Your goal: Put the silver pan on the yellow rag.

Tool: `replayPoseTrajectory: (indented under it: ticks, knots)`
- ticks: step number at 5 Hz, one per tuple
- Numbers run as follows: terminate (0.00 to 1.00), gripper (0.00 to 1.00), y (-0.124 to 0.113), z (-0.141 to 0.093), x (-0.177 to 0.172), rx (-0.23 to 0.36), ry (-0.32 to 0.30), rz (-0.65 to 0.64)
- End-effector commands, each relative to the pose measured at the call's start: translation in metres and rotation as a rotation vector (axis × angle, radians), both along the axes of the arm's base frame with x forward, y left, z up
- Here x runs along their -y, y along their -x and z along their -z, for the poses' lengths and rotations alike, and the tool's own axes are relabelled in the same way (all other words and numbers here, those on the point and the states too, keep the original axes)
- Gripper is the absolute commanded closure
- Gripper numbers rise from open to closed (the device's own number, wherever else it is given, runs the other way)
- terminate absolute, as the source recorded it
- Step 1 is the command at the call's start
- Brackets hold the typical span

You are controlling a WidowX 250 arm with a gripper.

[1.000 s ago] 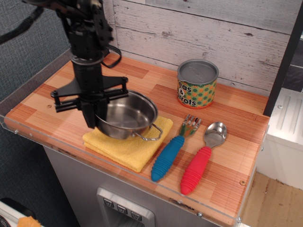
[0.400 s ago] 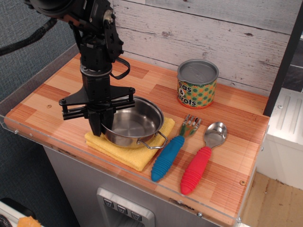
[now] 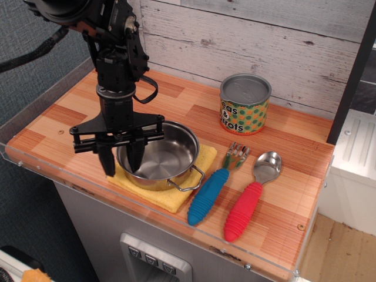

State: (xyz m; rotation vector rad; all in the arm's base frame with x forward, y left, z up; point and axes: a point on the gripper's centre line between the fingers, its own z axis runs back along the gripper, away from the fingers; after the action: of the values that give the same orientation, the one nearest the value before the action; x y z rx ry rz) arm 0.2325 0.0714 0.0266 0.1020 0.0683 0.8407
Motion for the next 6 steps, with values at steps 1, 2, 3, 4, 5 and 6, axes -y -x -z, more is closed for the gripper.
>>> replayPoseTrajectory:
  ticks: [1,2,3,4,5,6]
  knots:
    - [0.0,0.0,-0.005,-0.03,-0.007,0.007,0.001,-0.007]
    - [0.0,0.0,-0.009,-0.045,-0.009,0.02,-0.013,-0.024]
    - [0.0,0.0,-0.017,-0.057,-0.008,0.025,-0.012,-0.021]
    - [0.0,0.0,-0.029,-0.063,-0.009,0.02,-0.03,0.024]
    - [0.0,0.0,-0.045,-0.066,-0.006,0.005,-0.055,0.133]
    - [0.0,0.0,-0.06,-0.071,-0.003,0.018,-0.059,0.22]
